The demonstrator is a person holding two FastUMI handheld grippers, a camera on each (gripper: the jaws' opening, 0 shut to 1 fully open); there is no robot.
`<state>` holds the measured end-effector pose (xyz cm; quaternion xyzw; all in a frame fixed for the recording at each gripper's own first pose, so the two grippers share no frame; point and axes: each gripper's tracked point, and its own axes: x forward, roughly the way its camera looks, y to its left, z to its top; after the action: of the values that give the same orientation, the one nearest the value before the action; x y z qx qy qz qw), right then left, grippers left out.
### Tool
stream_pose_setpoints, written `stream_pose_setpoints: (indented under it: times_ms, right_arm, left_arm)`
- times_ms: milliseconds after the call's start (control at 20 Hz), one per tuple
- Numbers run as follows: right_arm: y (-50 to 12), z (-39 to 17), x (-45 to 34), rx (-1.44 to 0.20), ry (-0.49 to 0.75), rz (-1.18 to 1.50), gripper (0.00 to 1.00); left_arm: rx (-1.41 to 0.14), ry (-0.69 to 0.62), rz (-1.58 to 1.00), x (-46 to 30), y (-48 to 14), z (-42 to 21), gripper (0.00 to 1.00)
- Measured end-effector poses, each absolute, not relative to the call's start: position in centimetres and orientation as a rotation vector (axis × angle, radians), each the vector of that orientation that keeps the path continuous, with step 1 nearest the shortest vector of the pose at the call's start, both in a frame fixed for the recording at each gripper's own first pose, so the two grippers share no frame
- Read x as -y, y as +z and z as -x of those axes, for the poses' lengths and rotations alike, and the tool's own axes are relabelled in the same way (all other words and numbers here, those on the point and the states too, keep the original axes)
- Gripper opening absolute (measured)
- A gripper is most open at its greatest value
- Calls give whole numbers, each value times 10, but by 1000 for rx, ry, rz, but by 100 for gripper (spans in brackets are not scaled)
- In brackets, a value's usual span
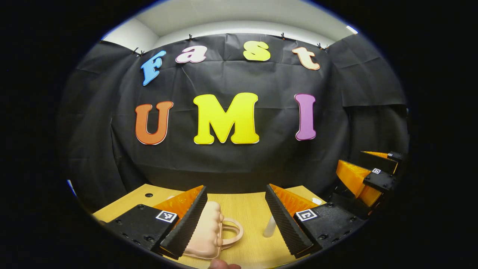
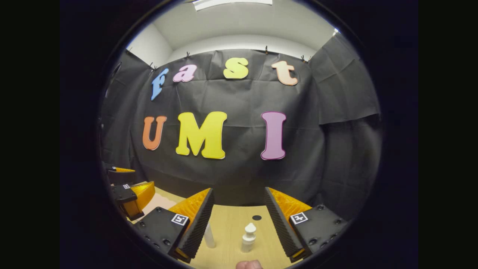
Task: First open the suitcase, pack the skin care products into it, and then close the suitcase.
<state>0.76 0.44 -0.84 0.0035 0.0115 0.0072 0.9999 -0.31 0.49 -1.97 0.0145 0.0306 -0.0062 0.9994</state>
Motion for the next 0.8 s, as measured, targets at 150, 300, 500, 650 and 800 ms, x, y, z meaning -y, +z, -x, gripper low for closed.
stream_pose_setpoints:
  times_ms: [150, 300, 500, 650, 800]
  right_arm:
    - [-14, -7, 1, -37, 8, -7, 80]
    - [-18, -7, 9, -46, -2, -2, 80]
    - [-37, -4, 23, -103, 0, 17, 80]
    - [-46, 0, 49, -122, -39, 39, 80]
    - [-58, 1, 75, -148, -81, 52, 80]
  left_arm:
    - [-88, -35, -15, 1, -31, 4, 99]
    - [-102, -29, -64, 0, -39, 1, 99]
    - [-139, -128, -326, 9, -69, -12, 99]
    - [-217, -192, -538, 5, -116, -20, 97]
    - [-355, -216, -745, -4, -170, -22, 95]
